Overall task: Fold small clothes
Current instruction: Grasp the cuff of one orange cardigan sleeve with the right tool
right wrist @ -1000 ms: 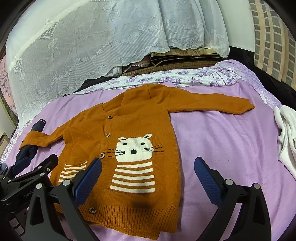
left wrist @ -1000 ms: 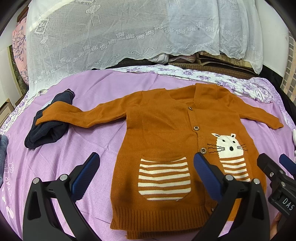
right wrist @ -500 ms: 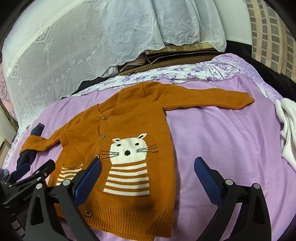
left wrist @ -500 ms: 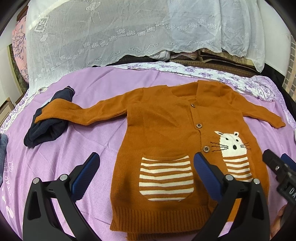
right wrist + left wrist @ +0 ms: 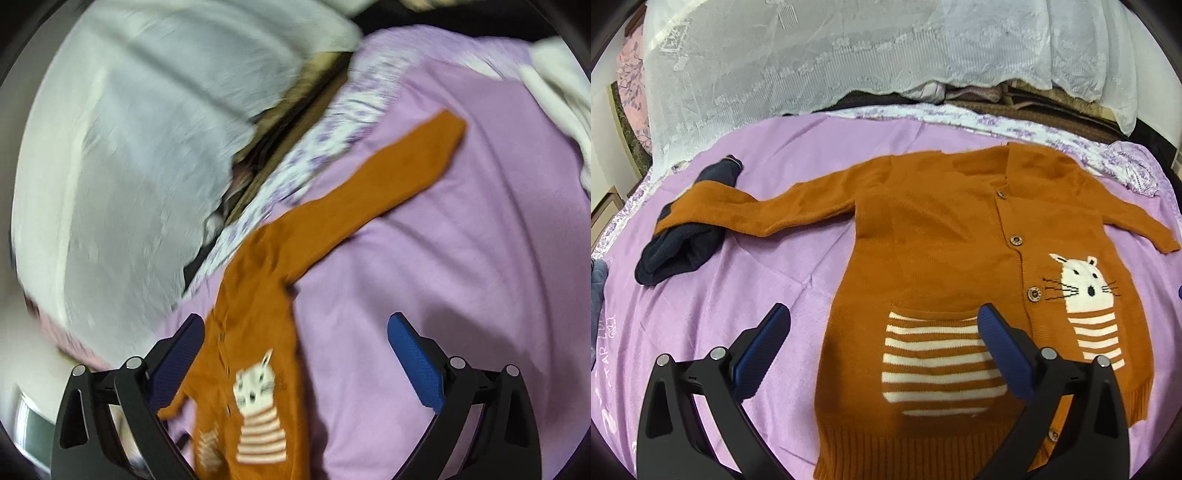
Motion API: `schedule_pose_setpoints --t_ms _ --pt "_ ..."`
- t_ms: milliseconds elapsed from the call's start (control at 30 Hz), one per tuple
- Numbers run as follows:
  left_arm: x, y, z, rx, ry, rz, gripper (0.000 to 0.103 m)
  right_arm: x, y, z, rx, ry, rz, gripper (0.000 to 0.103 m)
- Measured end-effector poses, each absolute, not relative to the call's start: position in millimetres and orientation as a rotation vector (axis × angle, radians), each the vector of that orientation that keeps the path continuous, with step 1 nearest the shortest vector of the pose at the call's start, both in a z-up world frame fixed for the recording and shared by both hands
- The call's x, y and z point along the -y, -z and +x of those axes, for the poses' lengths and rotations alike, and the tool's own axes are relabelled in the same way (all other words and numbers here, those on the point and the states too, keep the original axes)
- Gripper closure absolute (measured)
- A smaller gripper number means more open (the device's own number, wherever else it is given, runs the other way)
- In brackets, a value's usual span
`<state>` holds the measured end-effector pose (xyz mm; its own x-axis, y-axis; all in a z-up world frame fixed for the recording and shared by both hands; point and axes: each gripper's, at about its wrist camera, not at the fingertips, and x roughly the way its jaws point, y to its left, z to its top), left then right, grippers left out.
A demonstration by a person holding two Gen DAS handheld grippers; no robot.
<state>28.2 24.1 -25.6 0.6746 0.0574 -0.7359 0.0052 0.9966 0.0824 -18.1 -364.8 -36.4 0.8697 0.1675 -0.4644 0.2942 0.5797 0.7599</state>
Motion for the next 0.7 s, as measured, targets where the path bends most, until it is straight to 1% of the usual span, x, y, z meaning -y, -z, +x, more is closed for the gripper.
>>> schedule_pose_setpoints --t_ms 33,100,200,300,433,567,600,633,700 --pt "-24 25 33 -0.843 -0.023 0.076 0.004 379 39 -13 -0.533 0.078 1.001 0.006" --pt "-23 22 43 -0.863 0.003 0.068 0.004 398 45 -5 -0.538 0.073 1.059 0.017" --pt "-20 13 63 -0.848 -0.012 0.1 0.004 420 57 9 -0.558 0.069 1.127 0.024" --pt "-16 5 86 -0.852 -0.046 0.121 0.004 438 70 21 -0.571 0.11 1.164 0.027" --pt "1 -5 111 -0.882 0.004 0.066 0.004 463 79 38 -0.561 0.186 1.185 0.028" --pt "51 -13 135 -0.871 0.063 0.11 0.004 478 81 56 -0.559 0.239 1.197 0.028" --pt "70 -13 142 -0.864 0.075 0.138 0.004 482 81 59 -0.554 0.249 1.201 0.03" --pt "87 -13 148 -0.863 0.089 0.161 0.004 487 82 64 -0.545 0.262 1.199 0.032" --pt "116 -8 160 -0.872 0.116 0.195 0.004 491 83 67 -0.531 0.278 1.179 0.046"
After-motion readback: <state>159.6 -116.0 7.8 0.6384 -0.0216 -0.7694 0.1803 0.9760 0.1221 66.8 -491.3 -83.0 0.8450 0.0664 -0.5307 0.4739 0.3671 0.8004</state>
